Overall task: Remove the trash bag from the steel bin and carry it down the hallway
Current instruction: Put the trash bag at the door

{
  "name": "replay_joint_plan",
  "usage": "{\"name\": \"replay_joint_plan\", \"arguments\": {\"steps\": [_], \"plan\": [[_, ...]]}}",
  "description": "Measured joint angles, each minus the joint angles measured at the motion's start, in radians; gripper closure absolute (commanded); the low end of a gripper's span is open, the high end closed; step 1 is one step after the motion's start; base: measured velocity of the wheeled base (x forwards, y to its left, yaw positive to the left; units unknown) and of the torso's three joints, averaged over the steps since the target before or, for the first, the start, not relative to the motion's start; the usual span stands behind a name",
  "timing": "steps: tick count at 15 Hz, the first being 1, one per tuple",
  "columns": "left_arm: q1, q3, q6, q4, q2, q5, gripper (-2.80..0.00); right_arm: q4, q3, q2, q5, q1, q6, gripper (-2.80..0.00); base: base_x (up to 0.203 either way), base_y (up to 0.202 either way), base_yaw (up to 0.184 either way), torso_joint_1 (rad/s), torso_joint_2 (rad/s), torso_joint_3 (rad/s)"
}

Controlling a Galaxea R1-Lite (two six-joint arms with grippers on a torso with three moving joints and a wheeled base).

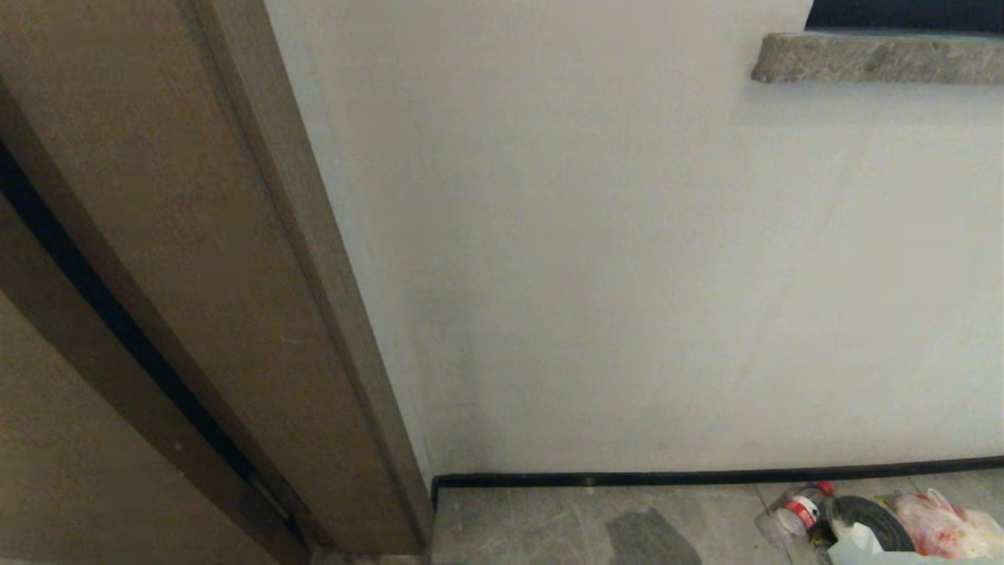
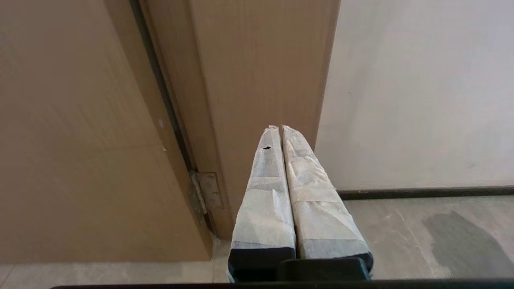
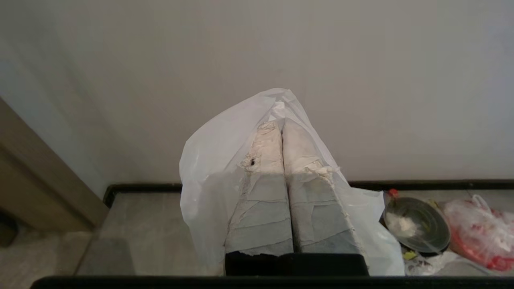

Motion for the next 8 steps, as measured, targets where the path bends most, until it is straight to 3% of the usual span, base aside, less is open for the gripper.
{"name": "replay_joint_plan", "arguments": {"steps": [8], "plan": [[0.000,0.000,-0.001,0.000,0.000,0.000,0.00,0.000,0.000,0.000,0.001,-0.001,-0.004,0.00,0.000,0.000,0.000,0.004,0.00,-0.191]]}}
